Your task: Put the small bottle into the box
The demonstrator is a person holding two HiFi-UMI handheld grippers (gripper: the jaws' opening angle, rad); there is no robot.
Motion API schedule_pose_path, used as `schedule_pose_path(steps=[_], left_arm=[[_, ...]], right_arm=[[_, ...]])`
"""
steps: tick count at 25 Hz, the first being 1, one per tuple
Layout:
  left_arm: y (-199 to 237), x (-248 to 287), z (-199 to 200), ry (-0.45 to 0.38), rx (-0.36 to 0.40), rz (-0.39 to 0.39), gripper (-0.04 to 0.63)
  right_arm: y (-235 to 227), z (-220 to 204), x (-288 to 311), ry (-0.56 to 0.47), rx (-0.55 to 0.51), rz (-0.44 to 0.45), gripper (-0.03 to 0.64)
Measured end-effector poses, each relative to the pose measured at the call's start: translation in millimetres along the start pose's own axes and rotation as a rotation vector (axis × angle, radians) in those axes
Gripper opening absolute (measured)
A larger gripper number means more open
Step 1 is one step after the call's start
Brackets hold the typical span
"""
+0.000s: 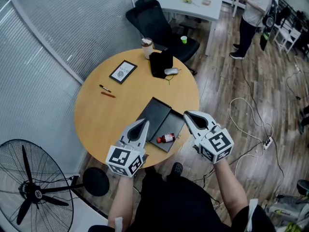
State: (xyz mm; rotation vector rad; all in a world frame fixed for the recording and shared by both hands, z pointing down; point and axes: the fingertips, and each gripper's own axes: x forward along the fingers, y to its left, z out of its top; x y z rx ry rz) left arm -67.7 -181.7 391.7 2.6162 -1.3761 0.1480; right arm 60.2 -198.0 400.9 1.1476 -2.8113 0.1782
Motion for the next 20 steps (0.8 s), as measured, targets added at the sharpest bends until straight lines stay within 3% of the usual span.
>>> schedule_pose_path(steps=[20], left_arm=[[0.5,4.1,-4.5,0.011,-0.003,0.001,-0.005]], right_arm=[[2.1,-1.0,4.0,0.037,-0.042,0.023,0.008]])
